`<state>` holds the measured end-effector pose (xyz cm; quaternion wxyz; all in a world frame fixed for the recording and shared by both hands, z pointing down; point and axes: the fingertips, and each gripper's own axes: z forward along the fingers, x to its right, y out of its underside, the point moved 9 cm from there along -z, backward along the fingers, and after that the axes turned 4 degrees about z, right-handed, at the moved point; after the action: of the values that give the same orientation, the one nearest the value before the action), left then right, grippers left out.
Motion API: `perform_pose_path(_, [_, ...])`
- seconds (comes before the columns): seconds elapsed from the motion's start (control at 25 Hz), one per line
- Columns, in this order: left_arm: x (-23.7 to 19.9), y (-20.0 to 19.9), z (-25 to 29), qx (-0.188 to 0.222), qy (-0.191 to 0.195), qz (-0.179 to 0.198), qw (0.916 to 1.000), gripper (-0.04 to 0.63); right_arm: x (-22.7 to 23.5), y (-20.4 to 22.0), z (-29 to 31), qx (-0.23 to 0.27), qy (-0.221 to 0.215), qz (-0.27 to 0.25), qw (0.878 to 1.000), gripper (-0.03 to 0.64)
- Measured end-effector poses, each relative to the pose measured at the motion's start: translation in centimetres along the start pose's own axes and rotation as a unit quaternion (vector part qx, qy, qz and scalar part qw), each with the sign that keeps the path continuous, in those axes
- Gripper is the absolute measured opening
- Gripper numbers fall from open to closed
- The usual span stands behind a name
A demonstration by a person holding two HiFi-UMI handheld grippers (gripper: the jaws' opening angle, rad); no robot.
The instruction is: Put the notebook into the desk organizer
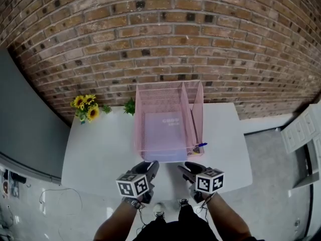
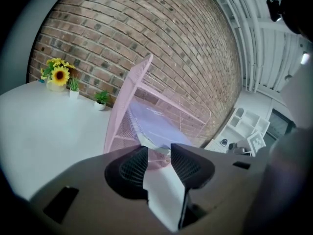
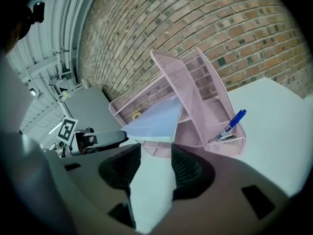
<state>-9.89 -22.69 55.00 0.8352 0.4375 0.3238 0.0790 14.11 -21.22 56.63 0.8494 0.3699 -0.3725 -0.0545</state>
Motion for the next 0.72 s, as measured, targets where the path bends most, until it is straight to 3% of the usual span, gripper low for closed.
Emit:
perform_pose_path(0.2, [0.1, 0.0, 0.3, -0.007, -0.013, 0.003, 0.9999, 0.149, 0.5, -0.7, 0.4, 0.02, 0.061, 0.012, 0.998, 0.201])
perform_pose_path(0.4, [0.1, 0.0, 0.5, -0.012, -0.026, 0.012, 0.9995, 0.149, 0.6, -1.0, 0.9, 0.017, 0.087, 0.009, 0.996, 0.21])
perform_pose_path(0.72, [0.2, -0.6, 1.1, -0.017, -0.059, 0.025, 0.9978, 0.15, 0.5, -1.5, 1.5, 0.035, 0.124, 0.05, 0.99, 0.232])
